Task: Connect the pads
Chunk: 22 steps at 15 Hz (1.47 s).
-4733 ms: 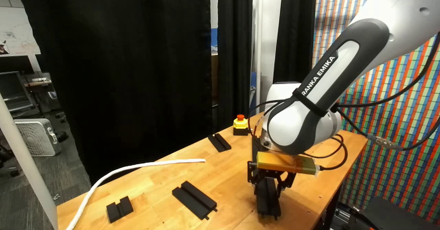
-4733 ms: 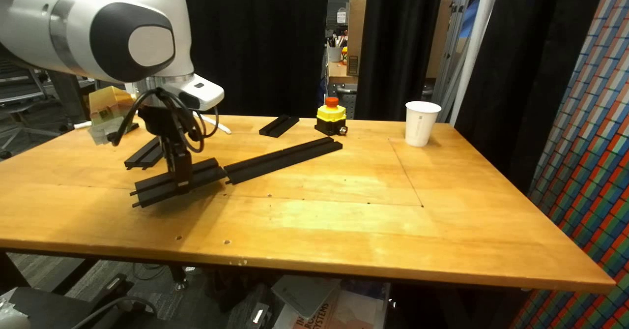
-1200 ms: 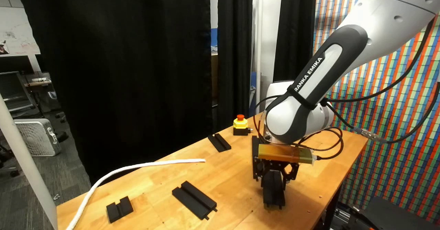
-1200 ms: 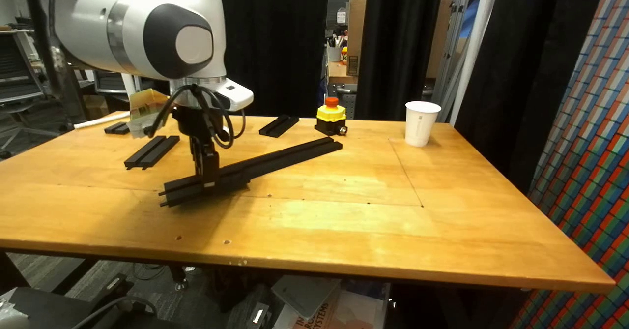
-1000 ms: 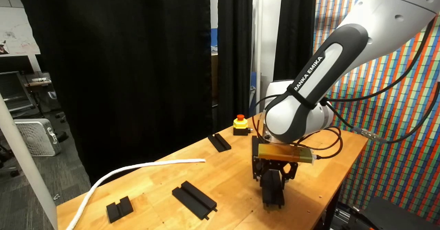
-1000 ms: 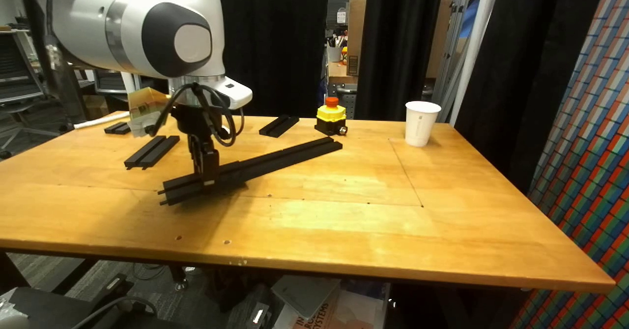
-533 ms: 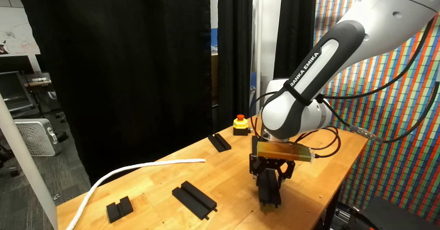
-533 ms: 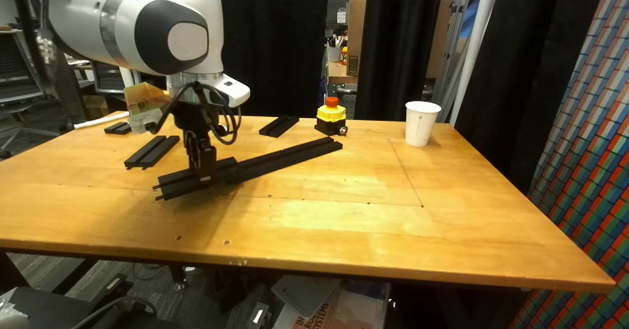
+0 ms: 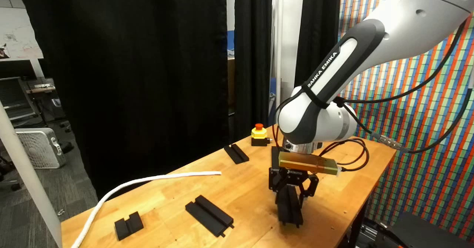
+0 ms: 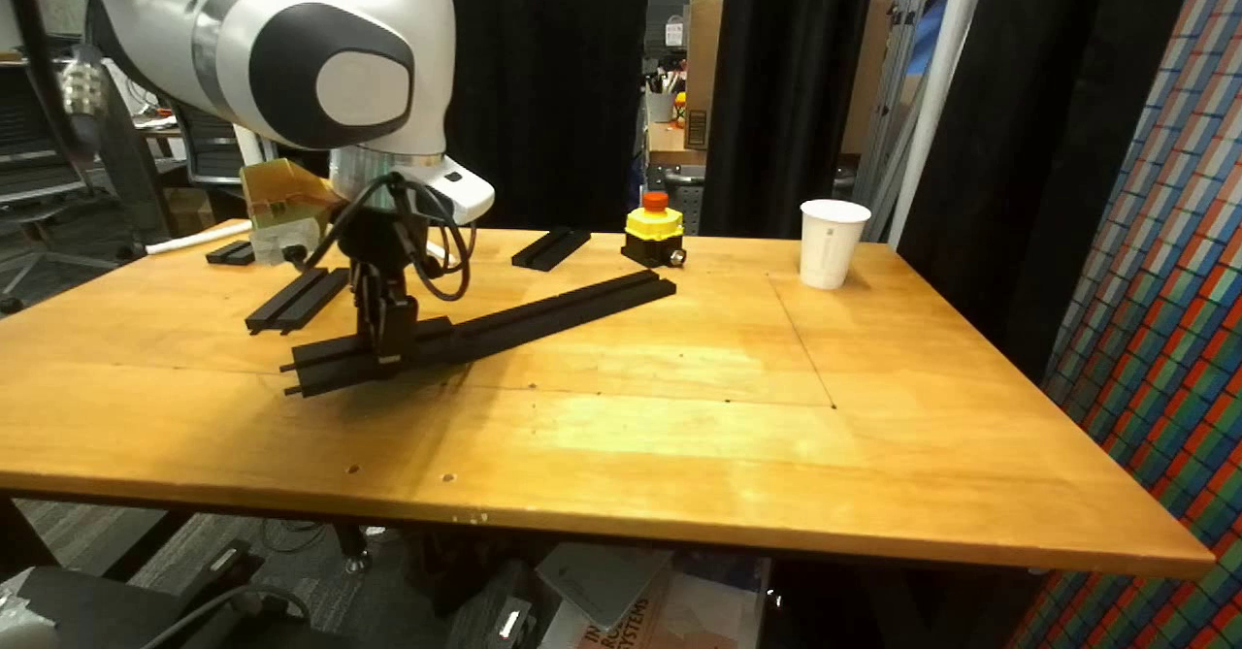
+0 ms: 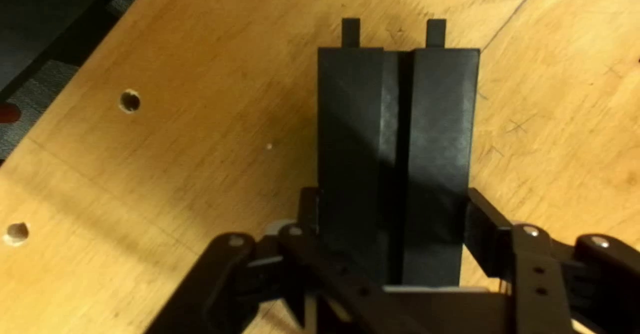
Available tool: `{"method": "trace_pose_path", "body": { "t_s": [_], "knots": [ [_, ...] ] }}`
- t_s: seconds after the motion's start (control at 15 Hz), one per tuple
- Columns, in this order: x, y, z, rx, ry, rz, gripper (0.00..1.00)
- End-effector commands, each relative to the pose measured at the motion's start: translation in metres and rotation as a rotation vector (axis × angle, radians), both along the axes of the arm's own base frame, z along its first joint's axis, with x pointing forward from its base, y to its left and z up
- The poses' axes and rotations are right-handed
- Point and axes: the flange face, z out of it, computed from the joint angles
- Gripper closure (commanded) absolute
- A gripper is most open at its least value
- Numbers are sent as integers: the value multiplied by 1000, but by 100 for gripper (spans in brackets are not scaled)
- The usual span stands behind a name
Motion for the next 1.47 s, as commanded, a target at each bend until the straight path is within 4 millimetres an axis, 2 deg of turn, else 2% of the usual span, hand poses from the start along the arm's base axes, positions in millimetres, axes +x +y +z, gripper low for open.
{"method": "trace_pose_path", "body": {
  "t_s": [0.0,0.27,0.73,1.4],
  "knots": [
    [-1,17,9,36,3,17,55],
    [0,33,7,54,27,36,55],
    [6,34,0,26,49,-3,55],
    [17,58,-4,9,67,-57,55]
  ]
}}
